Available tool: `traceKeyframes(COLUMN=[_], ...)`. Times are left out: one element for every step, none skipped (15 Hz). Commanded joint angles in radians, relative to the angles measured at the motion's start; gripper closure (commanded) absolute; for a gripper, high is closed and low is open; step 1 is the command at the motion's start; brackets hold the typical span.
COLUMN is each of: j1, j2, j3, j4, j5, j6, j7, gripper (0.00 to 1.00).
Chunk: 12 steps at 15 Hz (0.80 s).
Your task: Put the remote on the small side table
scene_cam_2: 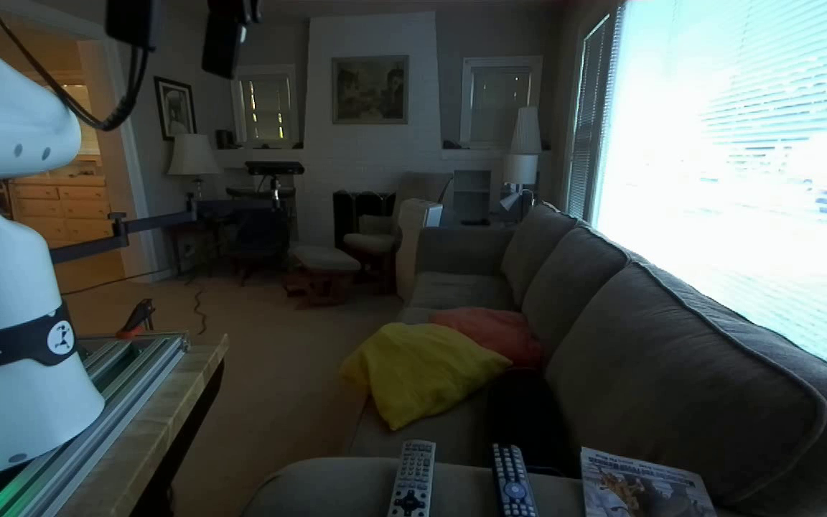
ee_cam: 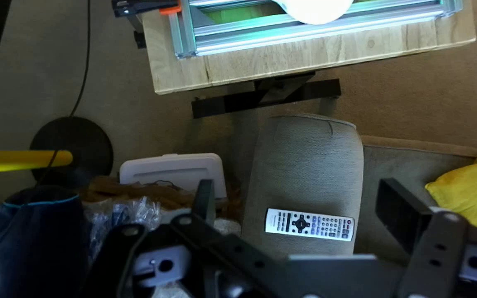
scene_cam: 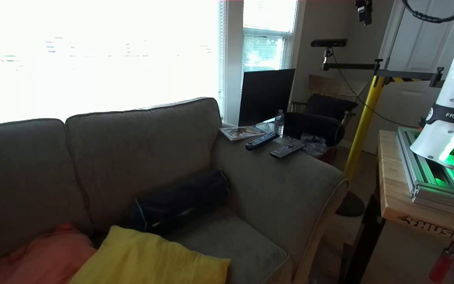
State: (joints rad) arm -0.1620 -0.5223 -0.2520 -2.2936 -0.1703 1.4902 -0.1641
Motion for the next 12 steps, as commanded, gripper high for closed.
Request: traceKeyframes(j1=[-0.012,-0.013,-0.017,-0.019,-0.022,-0.024,-0.024,-0.024,-0.023,-0.021,-0.019,-0.017], j2=[0.129,0.157,0.182,0.209,0.233,0.261,0.287,0.311,0.339,0.371,0.403,0.437], j3=[0.026,0.033,0.041,0.045,0.049,0.055,0.06,0.067,0.07,0.073,0.076,0.078], j4=[0.061,0.065,0.067,0.068,0.071,0.065,0.061,0.049,0.04,0.03,0.023,0.018], j5=[0.106,0.139,0.167,0.196,0.225,0.249,0.274,0.295,0.322,0.345,0.371,0.395], j6=[-0.029,-0.017,0.003,0.021,0.04,0.071,0.095,0.147,0.191,0.251,0.297,0.349], j7=[0.161,0.212,0.264,0.311,0.356,0.404,0.451,0.501,0.544,0.585,0.624,0.66], gripper=[0.0,0.0,0.0,0.0,0.0,0.0,0.0,0.0,0.0,0.0,0.0,0.0])
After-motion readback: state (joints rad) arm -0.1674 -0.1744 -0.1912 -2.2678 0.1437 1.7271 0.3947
